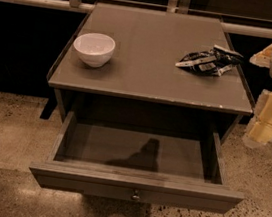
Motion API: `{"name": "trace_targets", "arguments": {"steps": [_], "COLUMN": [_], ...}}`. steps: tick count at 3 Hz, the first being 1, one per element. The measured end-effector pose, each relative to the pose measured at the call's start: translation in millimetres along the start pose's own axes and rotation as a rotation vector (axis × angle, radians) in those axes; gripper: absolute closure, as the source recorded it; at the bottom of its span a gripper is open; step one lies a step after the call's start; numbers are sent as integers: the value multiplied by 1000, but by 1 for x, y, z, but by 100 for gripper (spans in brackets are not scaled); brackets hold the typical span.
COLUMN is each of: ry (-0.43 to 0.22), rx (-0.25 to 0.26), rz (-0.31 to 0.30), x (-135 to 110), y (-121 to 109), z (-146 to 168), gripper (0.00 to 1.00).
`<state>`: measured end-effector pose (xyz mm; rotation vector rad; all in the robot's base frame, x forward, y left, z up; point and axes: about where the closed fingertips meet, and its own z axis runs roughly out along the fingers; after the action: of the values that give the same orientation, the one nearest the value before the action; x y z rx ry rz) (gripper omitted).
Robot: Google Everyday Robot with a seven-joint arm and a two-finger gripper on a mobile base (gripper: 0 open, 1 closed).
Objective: Close top drawer
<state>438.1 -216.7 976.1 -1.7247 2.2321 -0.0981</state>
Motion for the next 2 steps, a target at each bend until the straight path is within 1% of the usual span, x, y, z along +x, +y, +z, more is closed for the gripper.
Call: {"name": "trace_targets", "arguments": {"steps": [1, 2], "ry": [-14, -85], "rx": [18, 44], "rz": [11, 66], "x": [2, 16], "y": [1, 25], "z": [-2, 5], "gripper": [0, 0]}}
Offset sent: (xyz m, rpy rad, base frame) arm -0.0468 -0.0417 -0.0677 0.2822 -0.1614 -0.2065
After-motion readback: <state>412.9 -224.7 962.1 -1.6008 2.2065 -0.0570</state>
